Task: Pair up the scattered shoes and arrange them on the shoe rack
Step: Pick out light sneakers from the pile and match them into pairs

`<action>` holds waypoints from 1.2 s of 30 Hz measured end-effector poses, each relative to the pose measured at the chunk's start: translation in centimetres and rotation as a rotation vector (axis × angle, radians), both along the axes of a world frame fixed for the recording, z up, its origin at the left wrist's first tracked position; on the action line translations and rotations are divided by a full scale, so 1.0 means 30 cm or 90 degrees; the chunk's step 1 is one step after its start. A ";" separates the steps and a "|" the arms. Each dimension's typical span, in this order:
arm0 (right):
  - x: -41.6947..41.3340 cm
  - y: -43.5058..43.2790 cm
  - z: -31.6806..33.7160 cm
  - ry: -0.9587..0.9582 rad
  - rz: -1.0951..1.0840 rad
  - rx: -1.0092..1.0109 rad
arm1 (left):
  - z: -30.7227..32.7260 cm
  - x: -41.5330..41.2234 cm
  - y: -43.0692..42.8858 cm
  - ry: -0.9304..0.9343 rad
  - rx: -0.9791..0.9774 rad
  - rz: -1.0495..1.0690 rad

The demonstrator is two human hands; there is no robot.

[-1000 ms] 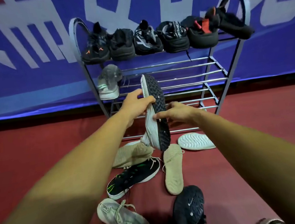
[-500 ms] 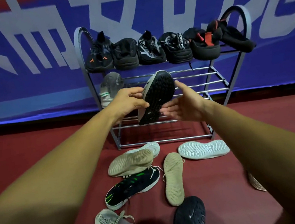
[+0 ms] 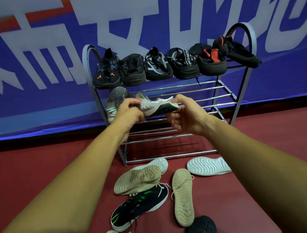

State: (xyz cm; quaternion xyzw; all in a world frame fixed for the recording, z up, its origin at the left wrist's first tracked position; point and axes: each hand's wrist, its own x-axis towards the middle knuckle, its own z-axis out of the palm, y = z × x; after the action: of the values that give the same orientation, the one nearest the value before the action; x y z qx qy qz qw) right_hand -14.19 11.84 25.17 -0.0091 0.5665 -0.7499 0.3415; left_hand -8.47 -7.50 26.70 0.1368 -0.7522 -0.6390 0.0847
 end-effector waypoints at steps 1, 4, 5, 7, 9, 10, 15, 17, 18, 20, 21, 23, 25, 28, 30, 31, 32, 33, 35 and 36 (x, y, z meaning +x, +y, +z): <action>0.001 -0.007 0.002 0.002 -0.019 -0.019 | -0.006 0.012 -0.007 -0.033 0.052 0.013; 0.008 -0.040 0.002 0.026 -0.077 -0.054 | -0.020 0.049 -0.035 -0.163 0.176 -0.046; 0.010 -0.053 -0.003 0.036 -0.090 -0.064 | -0.020 0.052 -0.043 -0.183 0.192 -0.064; 0.009 -0.075 -0.017 0.048 -0.105 -0.083 | -0.009 0.043 -0.043 -0.177 0.238 -0.079; 0.007 -0.094 -0.031 0.056 -0.110 -0.089 | 0.001 0.031 -0.025 -0.159 0.262 -0.069; 0.002 -0.104 -0.035 0.058 -0.112 -0.087 | 0.000 0.026 -0.017 -0.155 0.265 -0.056; -0.008 -0.154 -0.062 0.084 -0.135 -0.032 | -0.047 0.006 -0.035 -0.172 0.306 0.009; -0.003 -0.172 -0.085 0.095 -0.139 -0.020 | -0.066 -0.006 -0.041 -0.170 0.331 0.026; -0.005 -0.181 -0.097 0.097 -0.133 -0.013 | -0.074 -0.015 -0.041 -0.164 0.341 0.030; -0.016 -0.201 -0.116 0.102 -0.108 0.026 | -0.090 -0.037 -0.044 -0.147 0.342 0.038; -0.023 -0.210 -0.124 0.105 -0.103 0.058 | -0.098 -0.049 -0.048 -0.141 0.332 0.039; -0.043 -0.230 -0.142 0.099 -0.113 0.096 | -0.115 -0.071 -0.055 -0.136 0.329 0.044; -0.063 -0.244 -0.158 0.088 -0.130 0.083 | -0.137 -0.095 -0.058 -0.136 0.348 0.054; -0.103 -0.254 -0.183 0.065 -0.157 0.045 | -0.179 -0.129 -0.055 -0.146 0.388 0.080; -0.130 -0.259 -0.202 0.055 -0.155 0.031 | -0.212 -0.143 -0.063 -0.170 0.403 0.107; -0.140 -0.264 -0.211 0.052 -0.148 0.028 | -0.226 -0.146 -0.070 -0.180 0.411 0.118; -0.148 -0.273 -0.221 0.048 -0.143 0.025 | -0.238 -0.148 -0.077 -0.186 0.420 0.127; -0.154 -0.283 -0.230 0.045 -0.143 0.020 | -0.247 -0.150 -0.086 -0.188 0.428 0.133; -0.162 -0.308 -0.251 0.038 -0.153 0.006 | -0.256 -0.157 -0.095 -0.197 0.436 0.126; -0.165 -0.319 -0.259 0.034 -0.159 -0.003 | -0.258 -0.160 -0.095 -0.205 0.435 0.116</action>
State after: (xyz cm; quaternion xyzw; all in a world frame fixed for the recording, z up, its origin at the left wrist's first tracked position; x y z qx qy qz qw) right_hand -19.15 2.25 17.41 0.0405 0.5704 -0.7875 0.2300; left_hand -13.26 -10.37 18.97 0.3219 -0.4842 -0.8131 -0.0286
